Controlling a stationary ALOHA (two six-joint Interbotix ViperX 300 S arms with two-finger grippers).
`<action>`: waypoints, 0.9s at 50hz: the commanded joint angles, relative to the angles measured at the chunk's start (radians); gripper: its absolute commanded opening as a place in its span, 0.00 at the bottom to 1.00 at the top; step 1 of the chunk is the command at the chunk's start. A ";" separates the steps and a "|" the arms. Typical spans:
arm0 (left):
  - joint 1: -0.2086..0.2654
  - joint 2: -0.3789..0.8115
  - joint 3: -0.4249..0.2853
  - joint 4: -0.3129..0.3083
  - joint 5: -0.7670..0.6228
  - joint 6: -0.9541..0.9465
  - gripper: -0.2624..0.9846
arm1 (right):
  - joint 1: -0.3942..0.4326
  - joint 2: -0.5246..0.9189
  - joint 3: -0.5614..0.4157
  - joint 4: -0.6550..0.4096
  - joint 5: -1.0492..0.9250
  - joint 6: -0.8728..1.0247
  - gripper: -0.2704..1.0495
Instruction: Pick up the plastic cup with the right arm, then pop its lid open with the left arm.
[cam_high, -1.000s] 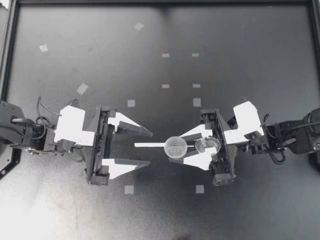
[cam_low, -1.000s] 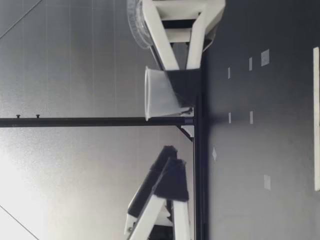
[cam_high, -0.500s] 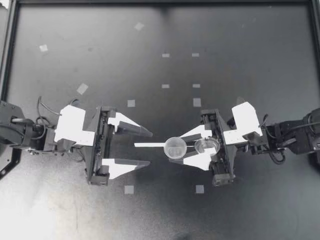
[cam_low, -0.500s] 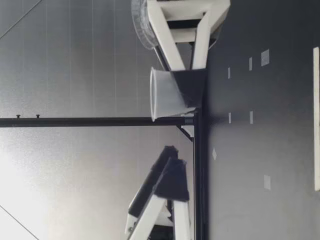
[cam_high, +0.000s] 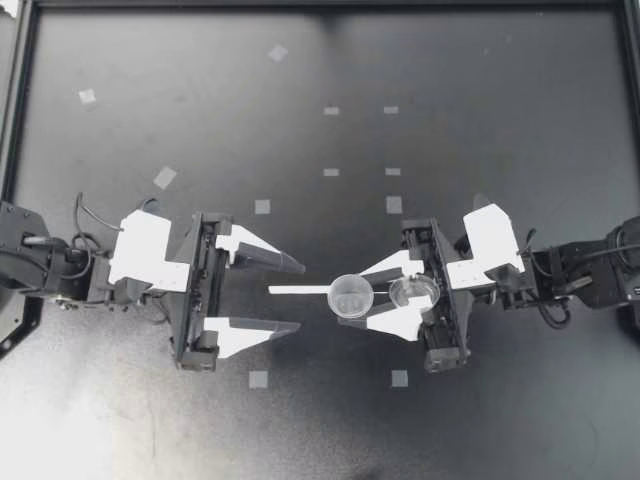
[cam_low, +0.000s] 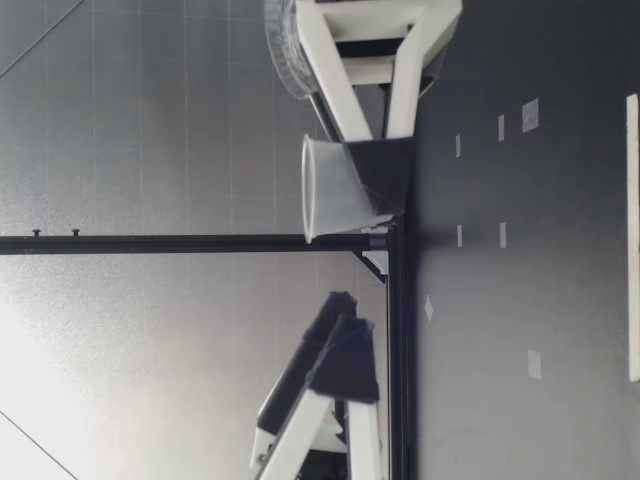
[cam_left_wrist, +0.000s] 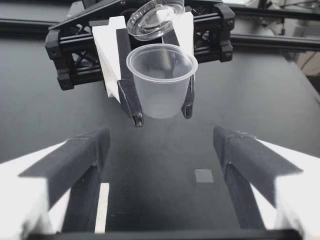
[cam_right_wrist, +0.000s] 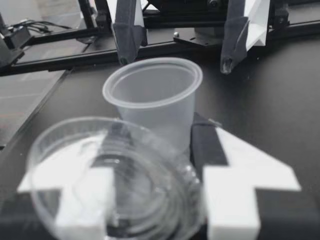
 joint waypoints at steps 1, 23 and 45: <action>0.003 -0.020 -0.011 0.000 -0.005 0.000 0.80 | 0.005 -0.032 -0.009 -0.002 -0.003 0.000 0.42; 0.003 -0.020 -0.012 0.000 0.006 0.000 0.81 | 0.005 -0.032 -0.009 -0.002 -0.002 0.000 0.42; 0.003 -0.020 -0.012 0.000 0.006 0.000 0.80 | 0.005 -0.032 -0.009 -0.002 -0.002 0.000 0.42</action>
